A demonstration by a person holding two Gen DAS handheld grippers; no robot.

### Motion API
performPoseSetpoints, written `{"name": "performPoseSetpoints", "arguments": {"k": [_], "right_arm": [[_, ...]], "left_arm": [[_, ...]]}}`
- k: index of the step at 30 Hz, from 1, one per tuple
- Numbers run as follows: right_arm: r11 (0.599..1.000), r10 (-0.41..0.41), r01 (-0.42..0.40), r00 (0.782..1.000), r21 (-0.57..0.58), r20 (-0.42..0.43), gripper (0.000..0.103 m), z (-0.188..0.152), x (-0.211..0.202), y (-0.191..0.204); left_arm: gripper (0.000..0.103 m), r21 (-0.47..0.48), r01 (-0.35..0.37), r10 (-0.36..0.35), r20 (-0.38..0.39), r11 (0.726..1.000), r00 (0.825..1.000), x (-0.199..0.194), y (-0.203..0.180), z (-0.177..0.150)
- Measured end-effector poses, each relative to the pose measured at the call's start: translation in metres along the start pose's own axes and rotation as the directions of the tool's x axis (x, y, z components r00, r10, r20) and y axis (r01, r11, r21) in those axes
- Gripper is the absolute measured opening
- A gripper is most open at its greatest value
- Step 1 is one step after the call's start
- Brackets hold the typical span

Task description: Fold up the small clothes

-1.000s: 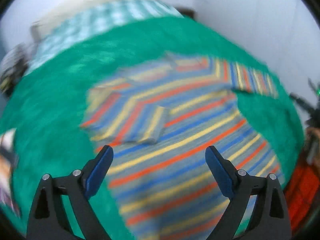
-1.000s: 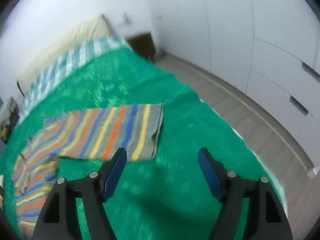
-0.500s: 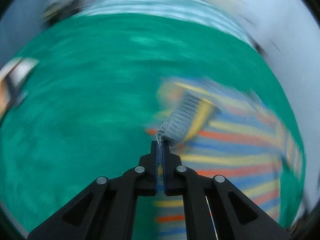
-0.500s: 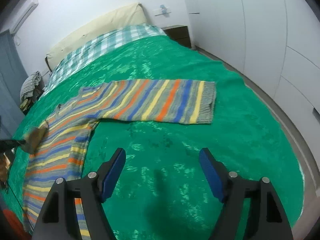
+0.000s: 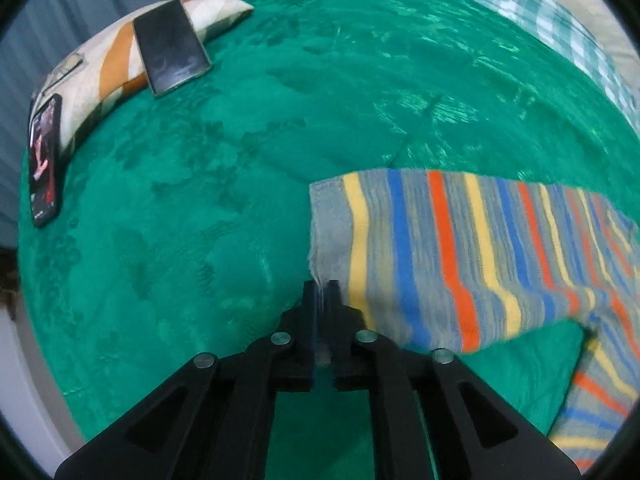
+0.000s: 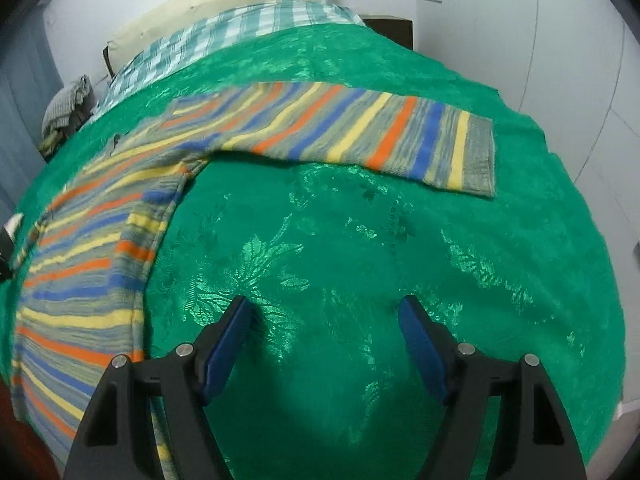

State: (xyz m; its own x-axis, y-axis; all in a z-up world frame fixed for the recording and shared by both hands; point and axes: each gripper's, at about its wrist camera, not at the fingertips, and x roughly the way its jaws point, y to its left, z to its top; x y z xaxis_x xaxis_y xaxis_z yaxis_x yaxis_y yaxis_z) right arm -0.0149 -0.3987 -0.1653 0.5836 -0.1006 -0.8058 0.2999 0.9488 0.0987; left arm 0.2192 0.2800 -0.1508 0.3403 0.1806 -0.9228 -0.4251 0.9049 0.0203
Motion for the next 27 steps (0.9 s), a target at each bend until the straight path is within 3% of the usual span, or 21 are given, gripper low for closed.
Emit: {"name": "performPoseSetpoints", "arguments": {"k": [3, 5, 6, 8, 9, 11, 13, 15, 16, 17, 18, 19, 20, 21, 24, 25, 27], "right_arm": [[0.998, 0.045, -0.045, 0.999, 0.034, -0.015, 0.075, 0.003, -0.01, -0.005], [0.989, 0.134, -0.131, 0.99, 0.062, -0.039, 0.075, 0.0, -0.025, -0.008], [0.982, 0.178, -0.173, 0.982, 0.078, -0.066, 0.075, -0.003, -0.03, -0.008], [0.956, 0.285, -0.269, 0.945, 0.118, -0.158, 0.067, -0.015, -0.036, -0.007], [0.944, 0.326, -0.3, 0.915, 0.14, -0.239, 0.059, -0.025, -0.035, -0.005], [0.93, 0.366, -0.324, 0.869, 0.175, -0.332, 0.049, -0.041, -0.035, -0.003], [0.909, 0.416, -0.364, 0.826, 0.205, -0.38, 0.045, -0.054, -0.043, 0.003], [0.889, 0.457, -0.401, 0.796, 0.218, -0.397, 0.045, -0.063, -0.049, 0.011], [0.884, 0.467, -0.416, 0.778, 0.213, -0.419, 0.045, -0.068, -0.049, 0.019], [0.887, 0.461, -0.418, 0.771, 0.195, -0.44, 0.045, -0.072, -0.046, 0.026], [0.899, 0.434, -0.409, 0.773, 0.16, -0.462, 0.045, -0.075, -0.042, 0.034], [0.916, 0.387, -0.384, 0.781, 0.112, -0.489, 0.045, -0.078, -0.036, 0.042], [0.924, 0.365, -0.372, 0.785, 0.09, -0.501, 0.039, -0.078, -0.035, 0.046], [0.932, 0.34, -0.357, 0.791, 0.068, -0.508, 0.01, -0.079, -0.034, 0.048], [0.947, 0.273, -0.32, 0.81, -0.002, -0.519, 0.006, -0.073, -0.05, 0.052], [0.948, 0.262, -0.317, 0.814, -0.018, -0.518, 0.006, -0.069, -0.057, 0.052], [0.952, 0.238, -0.303, 0.812, -0.035, -0.533, 0.006, -0.067, -0.057, 0.056]], "left_arm": [[0.041, 0.097, 0.086, -0.089, 0.03, 0.992, 0.996, -0.036, 0.009, -0.032], [0.045, 0.191, 0.168, -0.17, -0.005, 0.967, 0.985, -0.054, 0.008, -0.062], [0.045, 0.242, 0.231, -0.224, -0.055, 0.942, 0.973, -0.06, 0.006, -0.083], [0.045, 0.302, 0.335, -0.3, -0.157, 0.893, 0.941, -0.065, -0.002, -0.12], [0.045, 0.322, 0.383, -0.329, -0.212, 0.866, 0.92, -0.066, -0.006, -0.142], [0.049, 0.335, 0.464, -0.377, -0.295, 0.82, 0.878, -0.067, -0.016, -0.176], [0.064, 0.345, 0.532, -0.419, -0.351, 0.773, 0.837, -0.072, -0.028, -0.204], [0.076, 0.377, 0.56, -0.436, -0.367, 0.738, 0.822, -0.079, -0.039, -0.22], [0.077, 0.416, 0.558, -0.427, -0.369, 0.718, 0.825, -0.082, -0.046, -0.228], [0.076, 0.452, 0.544, -0.409, -0.366, 0.707, 0.836, -0.083, -0.051, -0.235], [0.055, 0.494, 0.517, -0.379, -0.357, 0.698, 0.853, -0.082, -0.056, -0.239], [0.007, 0.518, 0.503, -0.358, -0.358, 0.692, 0.862, -0.081, -0.058, -0.242], [0.006, 0.51, 0.518, -0.354, -0.388, 0.687, 0.851, -0.078, -0.056, -0.242], [0.004, 0.471, 0.542, -0.372, -0.409, 0.696, 0.833, -0.084, -0.052, -0.246], [0.004, 0.43, 0.576, -0.404, -0.43, 0.695, 0.808, -0.095, -0.032, -0.236], [0.004, 0.43, 0.572, -0.391, -0.44, 0.699, 0.809, -0.095, -0.03, -0.236], [0.004, 0.501, 0.484, -0.27, -0.441, 0.717, 0.856, -0.083, -0.037, -0.243]]}}
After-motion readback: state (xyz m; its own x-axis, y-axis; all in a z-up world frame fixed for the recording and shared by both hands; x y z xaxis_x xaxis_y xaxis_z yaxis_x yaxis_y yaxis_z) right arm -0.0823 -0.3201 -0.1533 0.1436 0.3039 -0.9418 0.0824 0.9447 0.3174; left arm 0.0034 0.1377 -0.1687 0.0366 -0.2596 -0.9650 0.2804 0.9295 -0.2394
